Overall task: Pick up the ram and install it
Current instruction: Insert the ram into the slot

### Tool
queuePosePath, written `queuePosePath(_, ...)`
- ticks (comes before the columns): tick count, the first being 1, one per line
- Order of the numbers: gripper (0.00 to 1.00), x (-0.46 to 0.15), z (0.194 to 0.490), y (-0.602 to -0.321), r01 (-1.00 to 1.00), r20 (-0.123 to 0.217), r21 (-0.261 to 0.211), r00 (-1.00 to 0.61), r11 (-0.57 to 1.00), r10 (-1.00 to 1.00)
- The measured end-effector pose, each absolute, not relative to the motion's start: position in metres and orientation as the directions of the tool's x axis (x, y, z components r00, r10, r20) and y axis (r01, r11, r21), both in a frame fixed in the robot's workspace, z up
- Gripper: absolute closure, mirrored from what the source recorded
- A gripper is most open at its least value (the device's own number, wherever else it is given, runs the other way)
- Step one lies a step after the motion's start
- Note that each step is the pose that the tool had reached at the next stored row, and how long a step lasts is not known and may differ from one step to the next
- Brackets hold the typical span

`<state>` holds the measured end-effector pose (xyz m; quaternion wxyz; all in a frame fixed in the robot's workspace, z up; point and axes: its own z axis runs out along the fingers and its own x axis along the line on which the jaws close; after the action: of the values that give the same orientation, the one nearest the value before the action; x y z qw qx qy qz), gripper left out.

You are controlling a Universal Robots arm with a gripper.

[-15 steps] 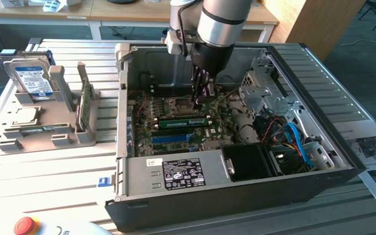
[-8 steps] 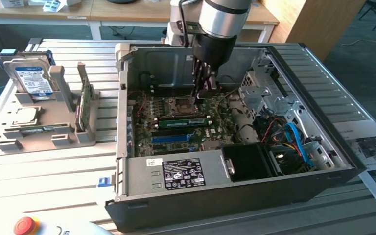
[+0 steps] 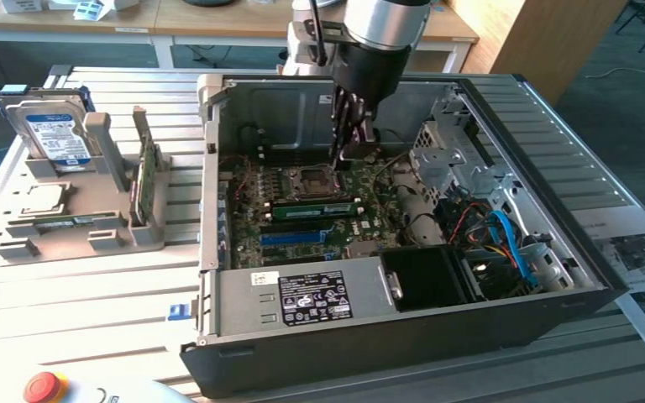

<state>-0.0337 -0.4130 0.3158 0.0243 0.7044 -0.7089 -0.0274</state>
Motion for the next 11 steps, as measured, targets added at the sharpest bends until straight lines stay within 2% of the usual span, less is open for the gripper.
queuePosePath(11, 0.69, -0.034, 0.338, -0.413, -0.997, -0.004, 0.073, -0.007, 0.006, -1.0)
